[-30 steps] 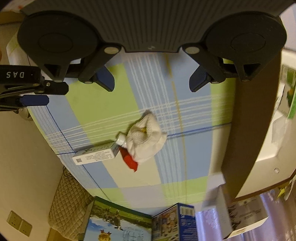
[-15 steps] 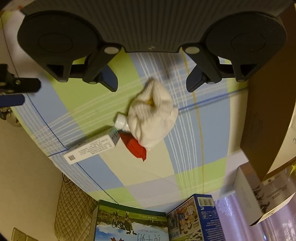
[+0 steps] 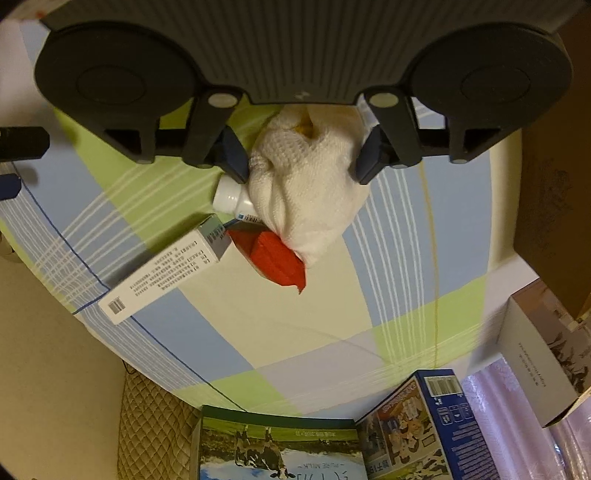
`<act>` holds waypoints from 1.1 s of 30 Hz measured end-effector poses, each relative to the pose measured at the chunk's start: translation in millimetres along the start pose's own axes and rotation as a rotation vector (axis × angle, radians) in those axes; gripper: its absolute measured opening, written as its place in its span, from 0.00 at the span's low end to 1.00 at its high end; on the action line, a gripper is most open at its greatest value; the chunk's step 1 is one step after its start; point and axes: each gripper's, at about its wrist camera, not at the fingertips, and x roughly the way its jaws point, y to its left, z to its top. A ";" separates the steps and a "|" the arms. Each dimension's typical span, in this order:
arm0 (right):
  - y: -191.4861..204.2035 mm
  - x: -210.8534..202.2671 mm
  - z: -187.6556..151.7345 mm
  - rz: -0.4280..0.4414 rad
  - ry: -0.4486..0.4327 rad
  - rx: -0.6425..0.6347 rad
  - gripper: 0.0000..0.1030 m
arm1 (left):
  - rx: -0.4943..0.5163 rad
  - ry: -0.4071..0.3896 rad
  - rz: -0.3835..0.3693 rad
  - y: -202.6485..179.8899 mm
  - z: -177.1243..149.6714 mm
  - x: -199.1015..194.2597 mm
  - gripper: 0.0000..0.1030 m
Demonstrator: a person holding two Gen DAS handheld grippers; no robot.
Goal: Organize objects
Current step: 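Grasp the white glove with the left tool while the right tool grasps the white pill bottle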
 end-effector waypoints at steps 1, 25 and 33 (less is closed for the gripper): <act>1.2 1.8 0.7 0.003 0.002 -0.004 0.58 | 0.004 -0.005 0.000 1.2 -0.6 0.5 0.52; 99.8 81.8 27.4 0.125 -0.102 -0.312 0.57 | -0.294 0.052 0.100 91.9 -61.8 -37.6 0.36; 111.0 98.6 33.1 0.075 -0.117 -0.246 0.57 | -0.312 0.055 0.090 94.4 -60.1 -34.2 0.37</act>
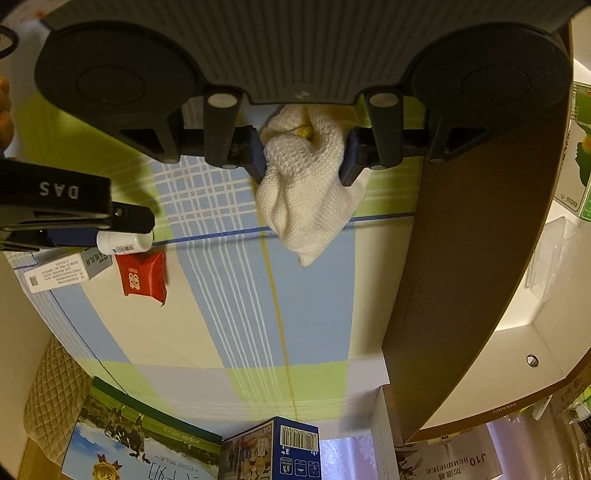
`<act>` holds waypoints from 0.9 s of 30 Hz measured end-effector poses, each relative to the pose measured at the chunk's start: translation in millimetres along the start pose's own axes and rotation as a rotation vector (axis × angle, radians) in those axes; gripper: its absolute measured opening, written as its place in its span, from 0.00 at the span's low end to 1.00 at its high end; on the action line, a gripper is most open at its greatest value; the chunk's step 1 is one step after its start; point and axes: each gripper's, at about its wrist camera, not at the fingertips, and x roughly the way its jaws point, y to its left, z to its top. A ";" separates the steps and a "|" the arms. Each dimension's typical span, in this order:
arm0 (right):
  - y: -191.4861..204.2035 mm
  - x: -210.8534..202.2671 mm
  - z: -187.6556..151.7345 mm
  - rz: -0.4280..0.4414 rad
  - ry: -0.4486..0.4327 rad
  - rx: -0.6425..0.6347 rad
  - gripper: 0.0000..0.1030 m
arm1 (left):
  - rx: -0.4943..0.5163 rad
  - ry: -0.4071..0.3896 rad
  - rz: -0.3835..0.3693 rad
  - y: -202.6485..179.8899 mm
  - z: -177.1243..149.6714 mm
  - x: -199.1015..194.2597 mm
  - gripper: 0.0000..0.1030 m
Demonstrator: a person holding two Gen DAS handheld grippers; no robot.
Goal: Organize objects
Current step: 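Grasp the white glove with the left tool while the right tool grasps the white pill bottle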
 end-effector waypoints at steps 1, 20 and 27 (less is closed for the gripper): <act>0.7 1.2 0.3 -0.007 -0.007 -0.001 0.57 | -0.002 0.001 0.001 -0.1 0.2 1.0 0.37; 8.3 -20.5 -29.0 0.053 0.066 -0.077 0.43 | 0.025 0.013 0.001 -4.6 -11.9 -10.5 0.35; 11.7 -47.5 -61.2 0.077 0.111 -0.122 0.43 | 0.046 0.036 -0.022 -10.3 -48.5 -36.8 0.35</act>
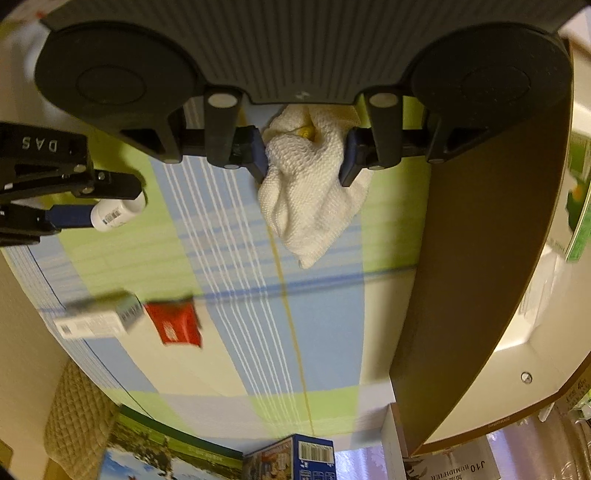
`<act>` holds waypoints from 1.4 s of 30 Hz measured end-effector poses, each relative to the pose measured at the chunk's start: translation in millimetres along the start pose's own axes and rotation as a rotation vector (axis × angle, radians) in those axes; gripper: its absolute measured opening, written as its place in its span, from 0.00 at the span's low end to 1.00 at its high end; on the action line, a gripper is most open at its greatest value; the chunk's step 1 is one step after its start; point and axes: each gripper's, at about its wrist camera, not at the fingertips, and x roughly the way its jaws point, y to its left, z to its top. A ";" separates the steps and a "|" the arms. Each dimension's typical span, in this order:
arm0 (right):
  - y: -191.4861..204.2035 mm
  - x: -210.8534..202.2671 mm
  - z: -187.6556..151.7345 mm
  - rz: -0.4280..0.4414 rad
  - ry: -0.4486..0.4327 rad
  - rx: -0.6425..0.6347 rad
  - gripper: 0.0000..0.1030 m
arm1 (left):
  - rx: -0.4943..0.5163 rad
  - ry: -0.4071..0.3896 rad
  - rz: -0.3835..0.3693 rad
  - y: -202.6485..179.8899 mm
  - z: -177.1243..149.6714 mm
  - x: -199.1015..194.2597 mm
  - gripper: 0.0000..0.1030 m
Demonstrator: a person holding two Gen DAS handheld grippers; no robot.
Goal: Organize objects
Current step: 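Grasp the white glove with the left tool while the right tool grasps the white pill bottle, then lift and carry the white glove and pill bottle over the open box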
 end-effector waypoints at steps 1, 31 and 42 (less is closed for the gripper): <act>0.9 -3.3 -5.0 0.002 0.005 -0.007 0.43 | 0.003 0.005 -0.006 -1.0 -5.8 -4.0 0.34; 27.4 -52.7 -70.4 0.011 0.031 -0.007 0.43 | 0.043 0.041 -0.028 -12.2 -61.0 -23.4 0.65; 28.2 -58.4 -69.2 0.011 0.011 -0.004 0.43 | 0.077 -0.005 -0.056 -11.7 -68.7 -44.5 0.30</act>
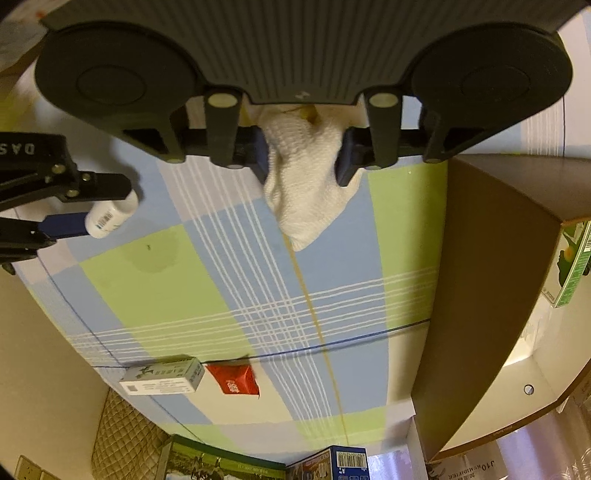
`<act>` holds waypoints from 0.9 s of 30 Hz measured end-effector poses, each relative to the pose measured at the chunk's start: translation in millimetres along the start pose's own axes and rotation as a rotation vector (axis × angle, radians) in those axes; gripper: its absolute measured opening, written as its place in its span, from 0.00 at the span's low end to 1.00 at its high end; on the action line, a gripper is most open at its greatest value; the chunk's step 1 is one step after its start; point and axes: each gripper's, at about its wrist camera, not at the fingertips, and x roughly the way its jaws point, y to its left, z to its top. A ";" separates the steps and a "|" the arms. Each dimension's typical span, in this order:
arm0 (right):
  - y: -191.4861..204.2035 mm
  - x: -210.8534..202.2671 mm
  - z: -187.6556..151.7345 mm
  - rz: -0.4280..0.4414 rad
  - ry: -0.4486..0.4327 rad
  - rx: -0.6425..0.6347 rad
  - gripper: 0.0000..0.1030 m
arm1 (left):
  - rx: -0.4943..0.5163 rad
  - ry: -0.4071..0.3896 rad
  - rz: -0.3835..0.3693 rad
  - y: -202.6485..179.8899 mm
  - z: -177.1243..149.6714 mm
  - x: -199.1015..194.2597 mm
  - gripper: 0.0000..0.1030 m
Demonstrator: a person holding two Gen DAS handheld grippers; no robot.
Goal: Organize objects
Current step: 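Lift and carry the white glove and pill bottle over the open box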
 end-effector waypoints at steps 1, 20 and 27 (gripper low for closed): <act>0.8 -0.2 0.7 0.002 -0.001 -0.003 0.43 | -0.007 -0.001 -0.006 1.1 -0.4 -2.1 0.29; 29.0 -19.1 32.5 0.034 -0.081 -0.035 0.43 | -0.090 -0.121 -0.093 18.8 13.1 -58.0 0.29; 58.1 -33.1 58.0 0.082 -0.155 -0.071 0.43 | -0.121 -0.206 -0.100 40.3 22.0 -91.8 0.29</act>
